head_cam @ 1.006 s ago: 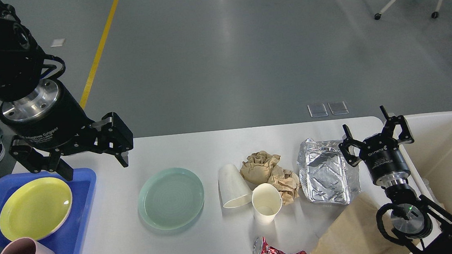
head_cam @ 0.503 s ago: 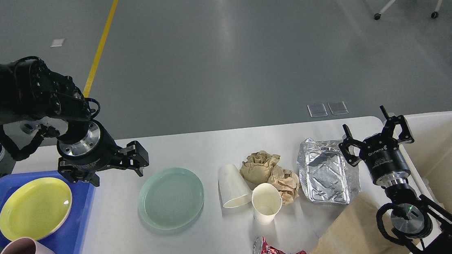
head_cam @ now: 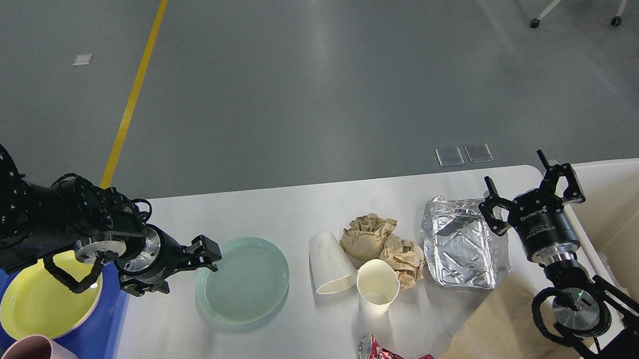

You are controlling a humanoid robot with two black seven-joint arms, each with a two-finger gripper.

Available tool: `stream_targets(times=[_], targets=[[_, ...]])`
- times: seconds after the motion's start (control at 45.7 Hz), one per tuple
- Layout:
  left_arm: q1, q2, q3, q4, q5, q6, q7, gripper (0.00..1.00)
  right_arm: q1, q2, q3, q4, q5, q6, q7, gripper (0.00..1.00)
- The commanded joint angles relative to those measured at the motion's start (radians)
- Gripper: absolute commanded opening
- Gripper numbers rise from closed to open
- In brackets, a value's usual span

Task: Tidy desktop
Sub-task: 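Raise the left gripper and move it to the pale green plate, then grip the edge of the pale green plate with the left gripper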

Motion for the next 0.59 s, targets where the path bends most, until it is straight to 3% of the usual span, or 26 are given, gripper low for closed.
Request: stream_targets(times=[0.0, 0.569], targets=[[0.060, 0.027, -0.010, 0.029, -0.042, 0.048, 0.003, 0.95, 0.000, 0.000, 0.000, 0.000, 0.001, 0.000, 0.000, 1.00], [0.229, 0.006, -0.085, 0.123, -0.073, 0.076, 0.006, 0.95, 0.000, 0.000, 0.000, 0.000, 0.001, 0.000, 0.000, 1.00]])
